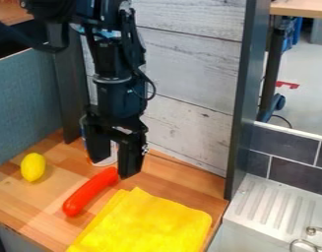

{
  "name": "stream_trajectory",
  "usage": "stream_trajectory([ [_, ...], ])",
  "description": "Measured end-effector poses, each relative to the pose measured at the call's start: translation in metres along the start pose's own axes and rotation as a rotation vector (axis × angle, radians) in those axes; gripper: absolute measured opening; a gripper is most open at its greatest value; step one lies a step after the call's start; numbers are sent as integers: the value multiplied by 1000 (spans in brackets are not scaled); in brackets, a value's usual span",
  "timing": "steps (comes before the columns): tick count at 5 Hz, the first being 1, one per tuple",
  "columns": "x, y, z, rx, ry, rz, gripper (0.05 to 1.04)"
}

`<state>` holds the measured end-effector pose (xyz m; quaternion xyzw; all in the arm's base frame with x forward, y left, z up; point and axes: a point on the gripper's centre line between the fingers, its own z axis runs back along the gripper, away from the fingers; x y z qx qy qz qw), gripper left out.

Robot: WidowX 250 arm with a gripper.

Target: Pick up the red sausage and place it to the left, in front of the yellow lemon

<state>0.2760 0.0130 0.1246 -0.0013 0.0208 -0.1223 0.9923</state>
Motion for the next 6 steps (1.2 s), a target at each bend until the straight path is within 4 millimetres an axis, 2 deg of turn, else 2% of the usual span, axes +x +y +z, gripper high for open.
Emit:
stream_trajectory([
  [1, 0, 0, -6, -5, 21, -5, 1002],
  [2, -4, 20, -15, 3, -12, -39, 1003],
  [3, -12, 48, -13, 0, -45, -22, 1002],
  [5, -6, 79, -31, 61, -36, 81, 1002],
  [6, -3, 94, -46, 80, -40, 138, 1002],
])
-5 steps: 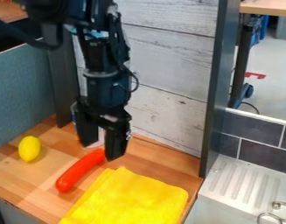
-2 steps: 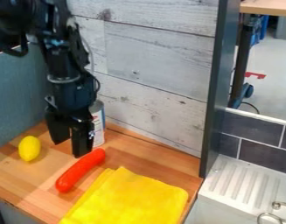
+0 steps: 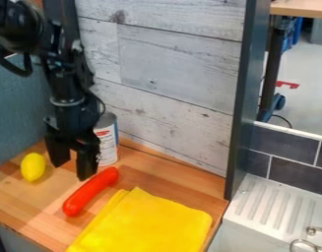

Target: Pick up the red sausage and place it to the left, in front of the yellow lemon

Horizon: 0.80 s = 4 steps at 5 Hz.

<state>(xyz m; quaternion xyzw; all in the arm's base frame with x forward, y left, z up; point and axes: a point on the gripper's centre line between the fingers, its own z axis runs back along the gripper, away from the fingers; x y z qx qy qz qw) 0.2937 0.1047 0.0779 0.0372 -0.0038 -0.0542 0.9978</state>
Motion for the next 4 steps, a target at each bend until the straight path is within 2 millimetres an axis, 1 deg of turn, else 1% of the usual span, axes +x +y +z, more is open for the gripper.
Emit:
stream_trajectory([
  [1, 2, 4, -16, 8, 15, 21, 1003],
  [2, 3, 13, -29, 19, 38, 64, 1003],
  [4, 8, 14, -60, 4, 79, 84, 1003],
])
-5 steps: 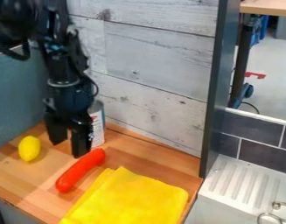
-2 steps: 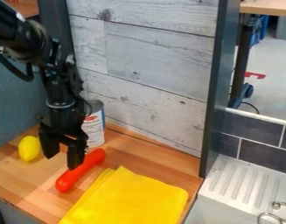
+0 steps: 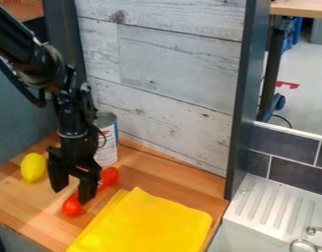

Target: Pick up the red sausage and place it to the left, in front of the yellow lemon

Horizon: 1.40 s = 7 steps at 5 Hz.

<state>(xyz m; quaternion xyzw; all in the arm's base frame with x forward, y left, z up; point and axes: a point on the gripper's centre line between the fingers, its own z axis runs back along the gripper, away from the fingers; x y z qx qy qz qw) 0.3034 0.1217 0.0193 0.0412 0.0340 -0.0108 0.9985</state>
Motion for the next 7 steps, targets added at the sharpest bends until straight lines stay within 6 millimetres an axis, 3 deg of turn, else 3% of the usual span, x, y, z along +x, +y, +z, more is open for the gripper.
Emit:
stream_trajectory([
  [2, 3, -3, -15, -33, 46, -4, 948],
  [3, 4, -3, -15, -30, 37, 7, 671],
  [4, 4, -5, -15, -44, 38, 32, 562],
  [5, -1, -8, -9, -50, 59, 50, 562],
  [6, -11, -5, 17, -20, 34, 86, 562],
  [7, -40, -8, 29, -12, 12, 129, 562],
])
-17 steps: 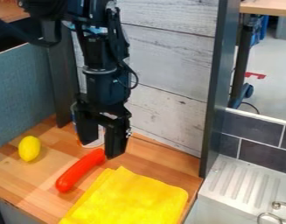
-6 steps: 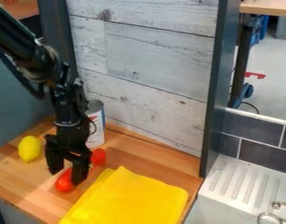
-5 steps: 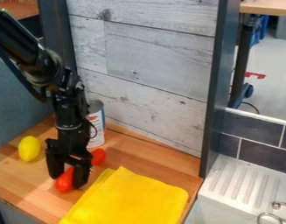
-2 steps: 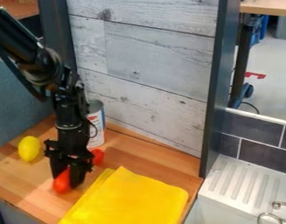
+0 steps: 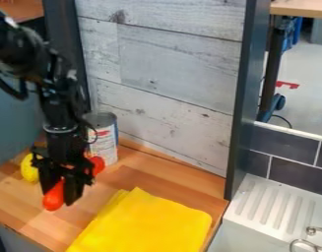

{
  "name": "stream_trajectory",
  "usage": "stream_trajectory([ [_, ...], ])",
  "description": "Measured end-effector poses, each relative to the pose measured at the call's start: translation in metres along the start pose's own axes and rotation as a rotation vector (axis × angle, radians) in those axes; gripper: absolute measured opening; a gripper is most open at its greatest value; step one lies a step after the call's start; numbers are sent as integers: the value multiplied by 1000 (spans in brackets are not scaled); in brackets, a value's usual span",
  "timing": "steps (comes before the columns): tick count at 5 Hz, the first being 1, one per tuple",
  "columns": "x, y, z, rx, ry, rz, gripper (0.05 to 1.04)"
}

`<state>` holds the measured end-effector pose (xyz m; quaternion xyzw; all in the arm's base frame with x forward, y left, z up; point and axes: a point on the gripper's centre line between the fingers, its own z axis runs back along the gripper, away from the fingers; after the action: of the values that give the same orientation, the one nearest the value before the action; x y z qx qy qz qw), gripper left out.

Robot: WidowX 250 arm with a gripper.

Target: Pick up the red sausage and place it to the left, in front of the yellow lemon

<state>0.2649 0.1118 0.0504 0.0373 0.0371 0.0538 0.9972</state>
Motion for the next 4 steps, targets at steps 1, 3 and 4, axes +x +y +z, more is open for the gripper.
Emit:
stream_trajectory([
  [1, -37, 29, -7, 24, 67, 133, 562],
  [3, -55, 70, -23, 30, 89, 239, 563],
  [4, -29, 75, -23, 7, 31, 220, 562],
])
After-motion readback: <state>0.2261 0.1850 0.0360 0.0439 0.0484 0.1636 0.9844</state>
